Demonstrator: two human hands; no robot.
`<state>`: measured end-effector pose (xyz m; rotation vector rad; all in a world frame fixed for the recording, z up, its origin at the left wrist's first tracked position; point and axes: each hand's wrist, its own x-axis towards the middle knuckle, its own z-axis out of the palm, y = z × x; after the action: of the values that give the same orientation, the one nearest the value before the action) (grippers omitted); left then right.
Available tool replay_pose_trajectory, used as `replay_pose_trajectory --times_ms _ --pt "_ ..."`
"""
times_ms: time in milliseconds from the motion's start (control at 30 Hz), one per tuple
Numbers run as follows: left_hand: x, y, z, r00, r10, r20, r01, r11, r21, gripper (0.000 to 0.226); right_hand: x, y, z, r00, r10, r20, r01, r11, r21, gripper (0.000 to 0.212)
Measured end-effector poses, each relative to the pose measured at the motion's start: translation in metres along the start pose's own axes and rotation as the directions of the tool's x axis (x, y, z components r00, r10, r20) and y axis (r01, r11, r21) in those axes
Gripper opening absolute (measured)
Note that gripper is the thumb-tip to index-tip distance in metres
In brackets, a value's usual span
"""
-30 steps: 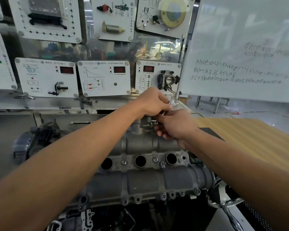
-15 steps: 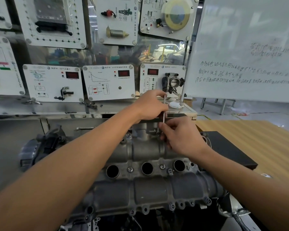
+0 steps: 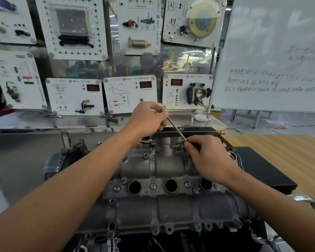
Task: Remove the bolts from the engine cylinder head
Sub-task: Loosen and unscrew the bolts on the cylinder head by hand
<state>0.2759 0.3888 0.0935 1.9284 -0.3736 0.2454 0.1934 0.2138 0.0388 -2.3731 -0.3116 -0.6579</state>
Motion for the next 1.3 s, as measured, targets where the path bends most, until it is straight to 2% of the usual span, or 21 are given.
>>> replay_pose_trajectory --times_ms 100,267,500,667,767,867,1000,1067,1167,1300 --pt "0.005 0.009 0.007 0.999 -0.019 0.028 0.021 0.999 -0.047 0.010 0.005 -0.003 -0.008 0.997 0.046 0.061 -0.047 0.999 0.014 0.021" --pt "0.015 0.018 0.022 0.997 0.004 0.080 -0.005 1.000 0.010 0.028 0.010 -0.004 -0.011 0.986 0.106 0.130 -0.117 0.990 0.077 0.024" --pt "0.025 0.019 0.029 0.995 -0.018 0.103 0.024 0.999 -0.049 0.018 0.010 0.002 -0.003 0.978 0.176 0.111 -0.202 0.930 0.307 0.031" --pt "0.030 0.023 0.040 0.992 -0.056 0.116 0.073 0.987 -0.144 0.013 0.011 0.003 -0.002 0.970 0.199 0.139 -0.239 0.891 0.385 0.035" --pt "0.032 0.024 0.045 0.985 -0.109 0.131 0.137 0.966 -0.221 0.015 0.013 -0.003 -0.008 0.955 0.226 0.194 -0.294 0.815 0.498 0.034" --pt "0.038 0.027 0.045 0.981 -0.168 0.096 0.189 0.934 -0.303 0.016 0.022 -0.012 -0.015 0.951 0.215 0.221 -0.308 0.656 0.689 0.030" --pt "0.038 0.040 0.051 0.993 -0.048 0.105 0.078 0.949 -0.305 0.007 0.025 -0.007 -0.025 0.933 0.247 0.261 -0.353 0.765 0.539 0.024" --pt "0.034 0.049 0.058 0.984 0.044 0.171 0.010 0.953 -0.302 0.005 0.022 0.004 -0.039 0.910 0.291 0.295 -0.406 0.766 0.497 0.019" --pt "0.026 0.063 0.077 0.922 0.157 0.355 -0.074 0.969 -0.238 0.014 0.019 0.019 -0.067 0.885 0.328 0.331 -0.453 0.769 0.451 0.024" --pt "0.022 0.081 0.107 0.816 0.266 0.513 -0.298 0.954 -0.021 0.032 0.012 0.027 -0.082 0.867 0.394 0.305 -0.485 0.807 0.337 0.024"
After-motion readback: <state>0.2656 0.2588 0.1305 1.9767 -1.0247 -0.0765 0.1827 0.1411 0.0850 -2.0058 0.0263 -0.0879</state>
